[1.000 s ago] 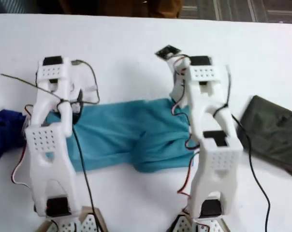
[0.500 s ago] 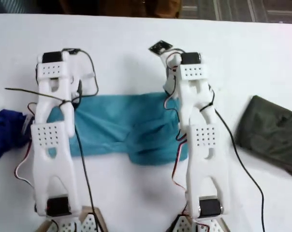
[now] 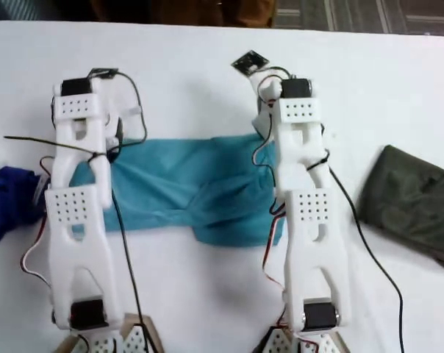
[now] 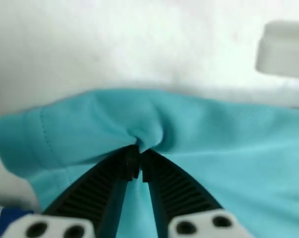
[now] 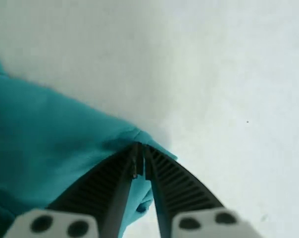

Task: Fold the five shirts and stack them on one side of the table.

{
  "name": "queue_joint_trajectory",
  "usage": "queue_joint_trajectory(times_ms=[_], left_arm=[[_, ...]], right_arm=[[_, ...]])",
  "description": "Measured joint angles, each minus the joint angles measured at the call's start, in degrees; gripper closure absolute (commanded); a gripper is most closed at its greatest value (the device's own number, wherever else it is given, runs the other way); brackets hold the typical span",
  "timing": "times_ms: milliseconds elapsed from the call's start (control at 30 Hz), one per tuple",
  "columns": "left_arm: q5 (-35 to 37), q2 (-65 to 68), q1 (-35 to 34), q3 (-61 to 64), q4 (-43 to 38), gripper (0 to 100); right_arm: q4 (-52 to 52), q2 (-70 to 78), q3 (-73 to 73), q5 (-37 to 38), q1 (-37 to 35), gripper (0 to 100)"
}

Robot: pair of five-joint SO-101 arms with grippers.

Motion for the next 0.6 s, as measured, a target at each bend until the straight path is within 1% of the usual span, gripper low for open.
queue_joint_trajectory(times_ms=[133,267,467,600], left_arm=[[0.00,0.35,0.00,0.00,0.00,97],[0.00,0.35,0.00,0.00,0.00,97],[0.00,0.35,0.00,0.00,0.00,97],[0.00,0.35,0.00,0.00,0.00,97]], right_arm=[[5.01,-4.84,0.00,0.00,-0.18,98.0],[5.36,-8.26,2.11,0.00,-0.35,98.0],[5.36,-8.53,12.22,0.00,-1.58,98.0],[5.36,-8.53,15.91,0.00,-2.90,98.0]])
